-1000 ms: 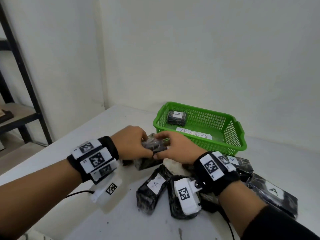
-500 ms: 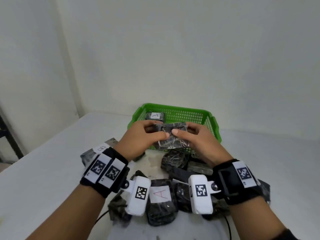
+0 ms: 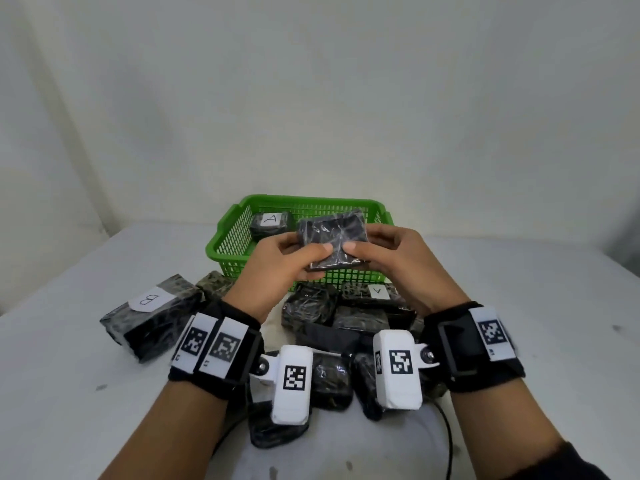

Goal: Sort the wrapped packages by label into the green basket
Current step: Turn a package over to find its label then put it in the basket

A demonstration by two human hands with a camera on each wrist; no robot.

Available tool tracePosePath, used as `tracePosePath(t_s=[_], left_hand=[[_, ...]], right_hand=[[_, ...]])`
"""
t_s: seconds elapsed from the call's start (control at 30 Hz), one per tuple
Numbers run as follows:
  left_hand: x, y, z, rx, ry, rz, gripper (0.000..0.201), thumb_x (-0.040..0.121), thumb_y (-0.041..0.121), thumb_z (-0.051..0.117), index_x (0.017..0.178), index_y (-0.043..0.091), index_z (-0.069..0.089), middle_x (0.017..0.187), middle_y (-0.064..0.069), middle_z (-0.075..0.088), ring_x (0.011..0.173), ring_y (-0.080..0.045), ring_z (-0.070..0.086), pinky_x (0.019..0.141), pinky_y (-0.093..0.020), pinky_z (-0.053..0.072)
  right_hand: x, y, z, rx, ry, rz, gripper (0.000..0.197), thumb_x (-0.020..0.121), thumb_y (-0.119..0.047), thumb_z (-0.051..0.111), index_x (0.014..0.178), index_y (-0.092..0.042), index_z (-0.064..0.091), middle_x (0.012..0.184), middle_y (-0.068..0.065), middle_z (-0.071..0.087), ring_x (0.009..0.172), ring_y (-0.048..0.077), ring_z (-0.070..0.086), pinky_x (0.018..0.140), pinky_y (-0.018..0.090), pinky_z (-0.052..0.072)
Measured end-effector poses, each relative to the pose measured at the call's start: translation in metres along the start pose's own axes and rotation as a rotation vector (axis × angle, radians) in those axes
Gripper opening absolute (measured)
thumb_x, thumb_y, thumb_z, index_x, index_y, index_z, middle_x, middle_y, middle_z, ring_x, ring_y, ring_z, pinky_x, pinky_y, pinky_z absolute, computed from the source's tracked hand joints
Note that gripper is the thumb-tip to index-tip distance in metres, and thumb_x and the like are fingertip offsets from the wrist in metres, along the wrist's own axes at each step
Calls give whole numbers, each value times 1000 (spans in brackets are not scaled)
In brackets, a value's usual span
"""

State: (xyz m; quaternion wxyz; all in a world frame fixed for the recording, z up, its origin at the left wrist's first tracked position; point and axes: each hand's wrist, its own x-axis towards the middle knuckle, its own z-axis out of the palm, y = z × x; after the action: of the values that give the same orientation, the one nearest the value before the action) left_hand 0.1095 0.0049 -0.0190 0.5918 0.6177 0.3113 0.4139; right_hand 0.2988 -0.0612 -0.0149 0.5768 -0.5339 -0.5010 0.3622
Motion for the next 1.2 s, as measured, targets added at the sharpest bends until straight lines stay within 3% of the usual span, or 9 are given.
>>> tracePosePath(t_s=[0.2,0.33,0.43,0.5,0.63,0.73,0.93,1.03,1.2], left_hand=[[-1,-5,4,60,-142,-23,51,74,31,82,118,8,70,114,-9,75,110,-26,71,98,-47,54],[-2,-4,6,31,-49,7,69,67,40,81,120,0,66,114,-14,74,108,-27,72,96,-50,56],[-3,-1,1,29,-22,44,47,79,30,78,112,-2,69,110,-15,75,105,-28,72,93,-50,58],[-5,0,-3,31,-46,29,56,75,38,81,117,3,68,115,-12,74,110,-27,71,97,-49,55],[-8,-1,-2,126,-29,27,74,61,50,84,121,11,67,116,-5,74,112,-22,70,100,-51,54],[-12,0,-1,189,-92,19,47,72,38,84,113,17,71,110,-1,77,107,-20,71,101,-50,53],[-15,0,-3,249,-104,87,57,66,36,84,118,18,69,113,2,75,109,-14,70,105,-43,51],[-15,-1,-8,283,-59,152,61,67,22,86,123,21,64,117,6,74,113,-9,68,108,-41,48],[-15,-4,-9,270,-149,174,63,75,-7,81,128,18,58,125,3,68,120,-10,63,102,-29,53]], right_hand=[[0,10,3,-36,113,-54,69,63,-50,88,120,-14,75,118,3,78,118,21,71,107,46,55],[-4,9,6,-36,127,-77,61,66,-48,87,118,-17,76,116,-1,79,117,18,71,108,46,53],[-11,9,7,-36,42,-56,52,74,-39,87,119,-16,75,118,1,78,117,20,71,109,48,52],[-14,10,6,-7,43,-37,47,78,-32,87,120,-14,74,118,3,78,116,21,72,108,49,53],[-18,15,6,-33,84,-56,65,66,-47,89,122,-19,73,120,-1,78,120,18,70,112,48,49],[-23,15,8,4,81,-76,61,68,-44,86,124,-21,73,120,0,78,119,18,71,112,47,50],[-28,10,6,-25,70,-93,49,84,-13,84,131,-17,69,120,1,78,115,15,73,105,41,57],[-28,10,5,-29,29,-39,64,77,-29,90,136,-19,66,126,-2,75,118,14,71,103,38,57],[-30,6,3,121,-27,109,42,86,-36,75,117,-7,74,116,14,78,109,33,74,89,36,61]])
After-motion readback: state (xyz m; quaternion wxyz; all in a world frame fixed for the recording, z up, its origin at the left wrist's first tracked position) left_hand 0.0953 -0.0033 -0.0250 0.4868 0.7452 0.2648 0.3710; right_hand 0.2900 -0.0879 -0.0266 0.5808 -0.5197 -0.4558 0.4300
